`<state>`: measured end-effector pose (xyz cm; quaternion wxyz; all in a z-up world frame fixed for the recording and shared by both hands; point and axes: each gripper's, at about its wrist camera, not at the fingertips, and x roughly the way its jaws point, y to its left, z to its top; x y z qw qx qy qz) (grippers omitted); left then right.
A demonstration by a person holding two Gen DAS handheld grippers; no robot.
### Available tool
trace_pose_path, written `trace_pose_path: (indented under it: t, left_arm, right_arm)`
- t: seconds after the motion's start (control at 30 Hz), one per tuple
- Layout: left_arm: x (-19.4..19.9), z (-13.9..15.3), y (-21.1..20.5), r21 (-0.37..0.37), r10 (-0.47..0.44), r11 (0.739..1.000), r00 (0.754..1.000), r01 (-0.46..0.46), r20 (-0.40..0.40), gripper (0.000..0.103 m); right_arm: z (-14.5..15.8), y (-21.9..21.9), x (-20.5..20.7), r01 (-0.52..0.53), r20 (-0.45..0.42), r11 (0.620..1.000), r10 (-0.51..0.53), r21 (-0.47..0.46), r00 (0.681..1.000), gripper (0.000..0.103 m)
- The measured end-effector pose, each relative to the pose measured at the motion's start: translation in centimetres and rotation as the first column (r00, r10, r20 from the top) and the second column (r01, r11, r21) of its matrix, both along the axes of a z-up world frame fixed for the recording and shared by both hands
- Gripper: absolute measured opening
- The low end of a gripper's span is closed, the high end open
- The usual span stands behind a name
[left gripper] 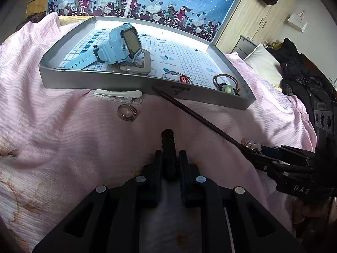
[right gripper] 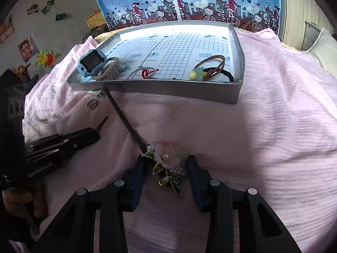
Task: Organize jewelry
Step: 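Grasp the black beaded hairpin with the left tool while the right tool grasps the flower brooch, then carry the hairpin into the tray with the left tool while the right tool carries the brooch there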
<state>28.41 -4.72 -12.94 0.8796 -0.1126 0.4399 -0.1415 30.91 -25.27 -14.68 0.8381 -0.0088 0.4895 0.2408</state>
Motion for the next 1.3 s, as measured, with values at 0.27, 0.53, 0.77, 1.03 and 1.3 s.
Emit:
trace_pose_path:
  t: [0.27,0.53,0.77,1.03,1.3]
  left_arm:
    - [-0.6,0.1,-0.1,0.015,0.025,1.0,1.0,-0.025,0.011,0.012]
    - [-1.6,0.4,0.3,-0.009,0.042,0.999,0.999,-0.042,0.019,0.012]
    - [-1.9,0.4,0.6,-0.032,0.044,0.999,0.998,-0.043,0.034,0.012]
    - [-2.1,0.4,0.7,-0.049,0.046,0.998,0.997,-0.044,0.054,0.012]
    - [-2.2,0.4,0.8,-0.049,0.048,0.998,0.997,-0.046,0.055,0.012]
  right_arm:
    - [0.5,-0.9,-0.6,-0.002,-0.002,0.999,0.002,0.035,1.0,0.008]
    - [0.8,-0.9,-1.1,-0.015,-0.03,0.999,0.016,0.042,0.999,0.014]
    - [0.6,1.6,-1.5,-0.084,0.044,0.993,0.088,-0.079,0.995,0.047]
    - [0.3,3.0,-1.3,-0.103,0.092,0.986,0.116,-0.132,0.989,0.046]
    - [0.2,3.7,-1.4,-0.083,0.138,0.973,0.115,-0.216,0.984,0.062]
